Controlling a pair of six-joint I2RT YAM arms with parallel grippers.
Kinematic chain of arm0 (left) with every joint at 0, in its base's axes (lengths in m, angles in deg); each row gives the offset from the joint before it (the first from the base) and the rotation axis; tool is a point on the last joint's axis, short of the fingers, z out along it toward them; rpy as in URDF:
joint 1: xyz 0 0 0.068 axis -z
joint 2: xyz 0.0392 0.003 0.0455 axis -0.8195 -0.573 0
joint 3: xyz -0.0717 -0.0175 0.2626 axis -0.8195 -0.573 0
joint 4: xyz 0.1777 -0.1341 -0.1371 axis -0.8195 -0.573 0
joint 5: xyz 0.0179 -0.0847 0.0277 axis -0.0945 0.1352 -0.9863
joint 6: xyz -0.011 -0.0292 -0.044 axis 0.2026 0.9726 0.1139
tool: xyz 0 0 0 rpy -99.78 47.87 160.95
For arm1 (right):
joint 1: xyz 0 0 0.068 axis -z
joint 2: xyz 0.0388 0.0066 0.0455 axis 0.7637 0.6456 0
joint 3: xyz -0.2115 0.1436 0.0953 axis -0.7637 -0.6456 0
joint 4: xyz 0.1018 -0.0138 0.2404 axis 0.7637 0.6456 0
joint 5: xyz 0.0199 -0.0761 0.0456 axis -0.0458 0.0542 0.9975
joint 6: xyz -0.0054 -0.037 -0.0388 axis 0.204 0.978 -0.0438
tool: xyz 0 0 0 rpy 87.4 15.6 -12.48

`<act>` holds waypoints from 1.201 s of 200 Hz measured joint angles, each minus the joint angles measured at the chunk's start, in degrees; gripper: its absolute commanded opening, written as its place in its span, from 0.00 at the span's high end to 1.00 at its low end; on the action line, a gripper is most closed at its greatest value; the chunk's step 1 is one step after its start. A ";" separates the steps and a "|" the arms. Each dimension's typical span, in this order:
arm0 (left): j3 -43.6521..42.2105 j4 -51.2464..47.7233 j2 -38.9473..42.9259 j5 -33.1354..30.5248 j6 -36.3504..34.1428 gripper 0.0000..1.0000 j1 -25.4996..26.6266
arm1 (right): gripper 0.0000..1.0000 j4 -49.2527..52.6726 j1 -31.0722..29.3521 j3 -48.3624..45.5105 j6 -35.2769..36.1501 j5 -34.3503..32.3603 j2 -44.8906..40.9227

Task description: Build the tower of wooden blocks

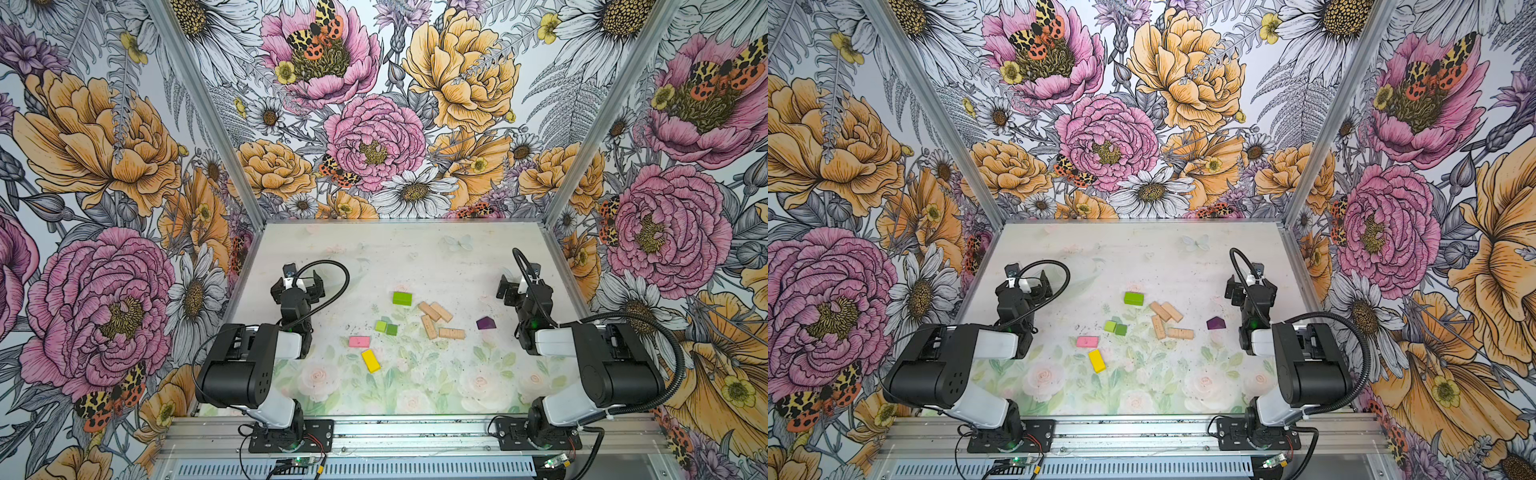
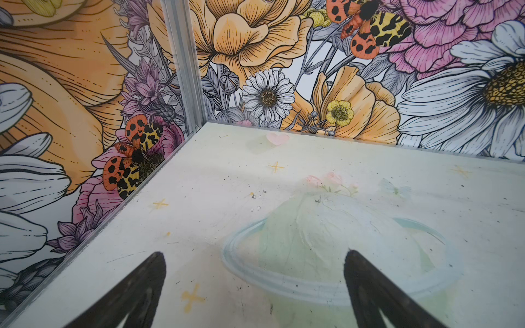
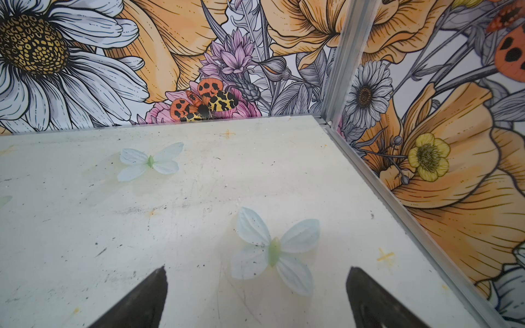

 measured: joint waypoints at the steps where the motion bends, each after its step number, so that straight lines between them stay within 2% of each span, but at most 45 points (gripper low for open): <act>1: 0.00 0.00 0.00 0.00 0.00 0.01 0.00 | 0.00 0.00 0.00 0.00 0.00 -0.02 0.00; 118: 0.00 -0.17 0.00 0.87 0.04 0.01 -1.40 | 0.00 0.00 0.02 0.00 0.00 0.00 0.00; 182: 0.00 -0.74 0.00 7.80 0.26 0.01 -3.96 | 0.00 0.02 0.02 0.00 0.00 0.02 0.00; 240: 0.00 -0.94 0.02 9.29 0.26 0.01 -3.98 | 0.00 0.02 0.00 0.00 0.00 0.00 0.00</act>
